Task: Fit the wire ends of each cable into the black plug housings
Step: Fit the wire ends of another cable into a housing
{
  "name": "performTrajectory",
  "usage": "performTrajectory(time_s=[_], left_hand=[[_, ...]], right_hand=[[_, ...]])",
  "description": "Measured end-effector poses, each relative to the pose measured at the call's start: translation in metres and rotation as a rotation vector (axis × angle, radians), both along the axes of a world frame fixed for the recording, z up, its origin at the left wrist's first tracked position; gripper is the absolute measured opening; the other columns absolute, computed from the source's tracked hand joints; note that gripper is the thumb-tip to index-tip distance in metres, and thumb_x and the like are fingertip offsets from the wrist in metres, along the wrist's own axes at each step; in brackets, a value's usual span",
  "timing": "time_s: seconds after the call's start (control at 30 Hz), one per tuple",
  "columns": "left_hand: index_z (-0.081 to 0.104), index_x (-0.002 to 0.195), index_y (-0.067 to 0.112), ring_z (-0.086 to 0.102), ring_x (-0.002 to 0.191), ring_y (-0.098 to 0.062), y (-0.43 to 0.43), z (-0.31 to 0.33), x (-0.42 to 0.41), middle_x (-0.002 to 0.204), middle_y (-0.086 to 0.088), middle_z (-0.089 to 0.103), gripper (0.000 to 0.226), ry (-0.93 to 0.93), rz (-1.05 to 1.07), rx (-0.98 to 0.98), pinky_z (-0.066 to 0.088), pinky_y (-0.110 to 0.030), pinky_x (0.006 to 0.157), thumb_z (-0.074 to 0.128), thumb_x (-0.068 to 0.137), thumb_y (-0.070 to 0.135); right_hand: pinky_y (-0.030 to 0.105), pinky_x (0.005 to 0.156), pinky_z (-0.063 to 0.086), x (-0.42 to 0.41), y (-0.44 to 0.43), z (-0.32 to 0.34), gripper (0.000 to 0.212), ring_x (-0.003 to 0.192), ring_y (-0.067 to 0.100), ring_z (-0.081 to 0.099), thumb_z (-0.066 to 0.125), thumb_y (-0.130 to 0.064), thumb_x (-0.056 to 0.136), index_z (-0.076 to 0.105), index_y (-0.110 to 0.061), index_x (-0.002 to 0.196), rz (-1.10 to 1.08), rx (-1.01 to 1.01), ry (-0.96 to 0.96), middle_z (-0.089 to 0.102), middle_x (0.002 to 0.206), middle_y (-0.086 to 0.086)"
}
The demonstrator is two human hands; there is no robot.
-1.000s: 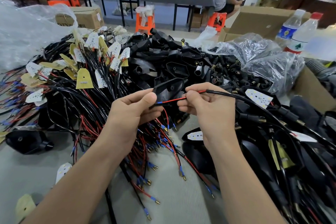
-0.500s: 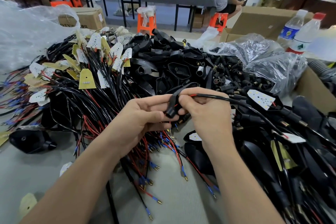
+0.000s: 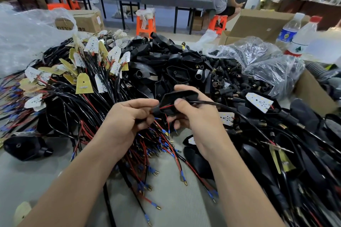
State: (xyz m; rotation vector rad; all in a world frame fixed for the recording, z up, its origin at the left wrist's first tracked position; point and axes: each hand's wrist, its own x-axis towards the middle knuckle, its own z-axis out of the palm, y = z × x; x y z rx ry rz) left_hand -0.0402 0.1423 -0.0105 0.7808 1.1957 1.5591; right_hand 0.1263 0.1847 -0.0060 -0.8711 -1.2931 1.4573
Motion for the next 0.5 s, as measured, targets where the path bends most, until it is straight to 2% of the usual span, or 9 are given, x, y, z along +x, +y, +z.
performTrajectory(time_s=[0.07,0.13,0.17,0.27,0.37,0.43,0.5], left_hand=[[0.082,0.069,0.02,0.052,0.047,-0.014,0.0,-0.002,-0.001,0.06,-0.004,0.068,0.056,0.246,0.217,0.043,0.033,-0.02,0.042,0.047,0.082,-0.021],[0.08,0.073,0.033,0.044,0.042,-0.009,-0.005,-0.003,-0.003,0.054,0.001,0.064,0.055,0.538,0.427,0.084,0.029,-0.018,0.041,0.05,0.084,-0.011],[0.079,0.075,0.037,0.04,0.038,-0.006,-0.008,-0.003,-0.005,0.054,0.002,0.063,0.054,0.621,0.5,0.1,0.026,-0.017,0.037,0.05,0.085,-0.008],[0.073,0.072,0.04,0.041,0.034,-0.01,-0.014,0.003,-0.01,0.051,0.015,0.061,0.055,0.732,0.653,0.103,0.022,-0.014,0.032,0.047,0.087,-0.007],[0.07,0.068,0.041,0.053,0.042,-0.006,-0.016,0.007,-0.014,0.065,0.03,0.067,0.055,0.736,0.744,0.071,0.031,-0.013,0.036,0.042,0.078,-0.006],[0.07,0.064,0.037,0.056,0.046,-0.004,-0.016,0.007,-0.018,0.069,0.029,0.068,0.049,0.74,0.762,0.031,0.038,-0.021,0.042,0.04,0.07,-0.001],[0.072,0.062,0.033,0.052,0.041,-0.006,-0.016,0.008,-0.019,0.062,0.02,0.068,0.045,0.757,0.706,-0.011,0.035,-0.022,0.045,0.037,0.061,0.005]], right_hand=[[0.029,0.048,0.049,0.004,0.0,0.003,0.017,0.055,0.024,0.062,0.064,0.002,0.094,0.07,-0.009,0.105,-0.03,0.01,-0.005,0.071,0.076,0.015],[0.029,0.048,0.05,0.009,0.002,0.004,0.007,0.053,0.023,0.061,0.069,0.001,0.092,0.072,-0.005,0.094,-0.094,0.002,-0.012,0.071,0.074,0.017],[0.028,0.047,0.05,0.012,0.004,0.006,0.005,0.052,0.022,0.061,0.07,0.0,0.091,0.072,-0.004,0.091,-0.128,-0.027,0.021,0.071,0.075,0.019],[0.022,0.046,0.049,0.02,0.01,0.01,0.004,0.05,0.017,0.061,0.07,-0.006,0.093,0.072,-0.003,0.094,-0.224,-0.169,0.189,0.073,0.075,0.014],[0.021,0.048,0.048,0.024,0.014,0.01,0.014,0.053,0.016,0.061,0.073,-0.013,0.093,0.07,-0.001,0.098,-0.303,-0.286,0.322,0.071,0.077,0.013],[0.022,0.048,0.046,0.024,0.016,0.01,0.012,0.054,0.017,0.059,0.071,-0.012,0.094,0.066,-0.002,0.099,-0.371,-0.298,0.406,0.066,0.077,0.014],[0.022,0.049,0.047,0.025,0.018,0.009,0.01,0.056,0.017,0.058,0.067,-0.01,0.098,0.062,-0.003,0.102,-0.441,-0.286,0.481,0.063,0.078,0.013]])
